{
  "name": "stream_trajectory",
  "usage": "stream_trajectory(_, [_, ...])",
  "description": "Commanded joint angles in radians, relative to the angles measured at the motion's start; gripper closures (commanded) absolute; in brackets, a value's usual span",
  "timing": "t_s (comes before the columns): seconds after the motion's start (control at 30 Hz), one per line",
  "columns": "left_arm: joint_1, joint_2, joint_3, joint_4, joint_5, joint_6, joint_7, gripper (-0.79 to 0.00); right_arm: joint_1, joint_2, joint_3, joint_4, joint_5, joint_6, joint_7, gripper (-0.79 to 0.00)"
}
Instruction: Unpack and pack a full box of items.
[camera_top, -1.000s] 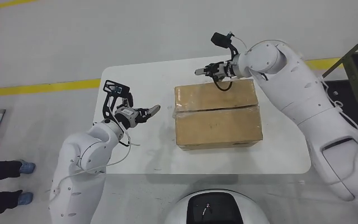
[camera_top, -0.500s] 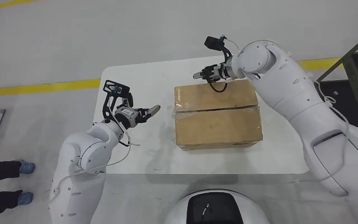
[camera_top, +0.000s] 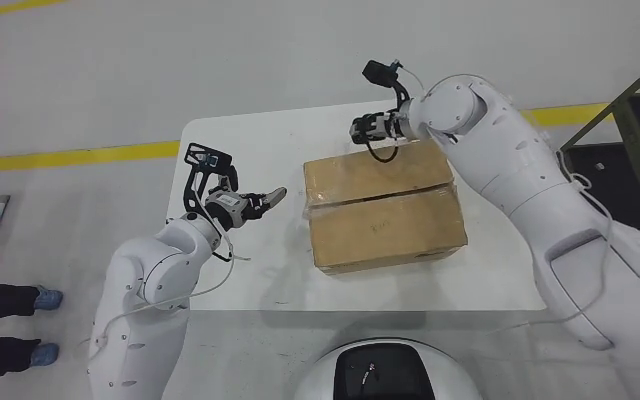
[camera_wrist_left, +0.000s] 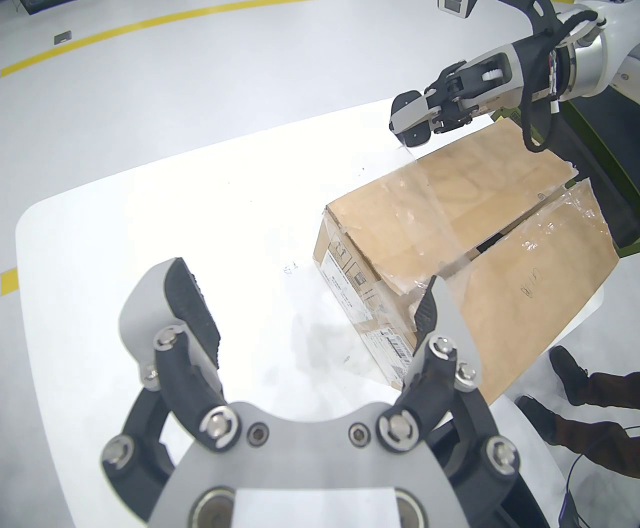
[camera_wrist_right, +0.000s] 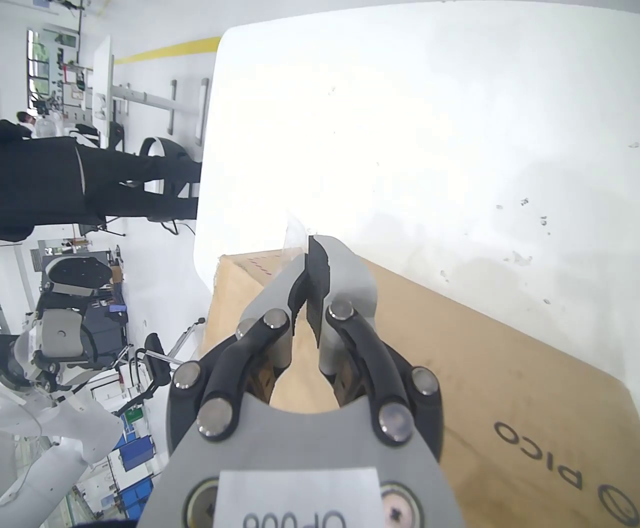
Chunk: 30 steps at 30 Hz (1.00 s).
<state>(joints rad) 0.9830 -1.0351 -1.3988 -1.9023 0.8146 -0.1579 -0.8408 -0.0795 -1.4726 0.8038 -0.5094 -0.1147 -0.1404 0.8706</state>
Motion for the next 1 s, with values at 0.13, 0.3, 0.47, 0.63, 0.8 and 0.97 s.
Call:
stream_trajectory(0.13, [0.000,0.000,0.000,0.000,0.000,0.000,0.000,-0.785,-0.022,0.018,0.057,-0.058,0.025,-0.096,-0.123,0.000])
stream_trajectory(0.3, [0.000,0.000,0.000,0.000,0.000,0.000,0.000,-0.785,-0.123,0.059,0.121,-0.233,-0.012,-0.211,-0.214,0.000])
stream_trajectory(0.47, [0.000,0.000,0.000,0.000,0.000,0.000,0.000,-0.785,-0.288,0.118,0.208,-0.483,-0.152,-0.281,-0.295,0.000])
stream_trajectory(0.63, [0.000,0.000,0.000,0.000,0.000,0.000,0.000,-0.785,-0.464,0.159,0.316,-0.720,-0.198,-0.263,-0.363,0.000])
stream_trajectory(0.8, [0.000,0.000,0.000,0.000,0.000,0.000,0.000,-0.785,-0.512,0.167,0.343,-0.779,-0.191,-0.248,-0.366,0.000])
stream_trajectory(0.97, [0.000,0.000,0.000,0.000,0.000,0.000,0.000,-0.785,-0.512,0.167,0.343,-0.779,-0.191,-0.248,-0.366,0.000])
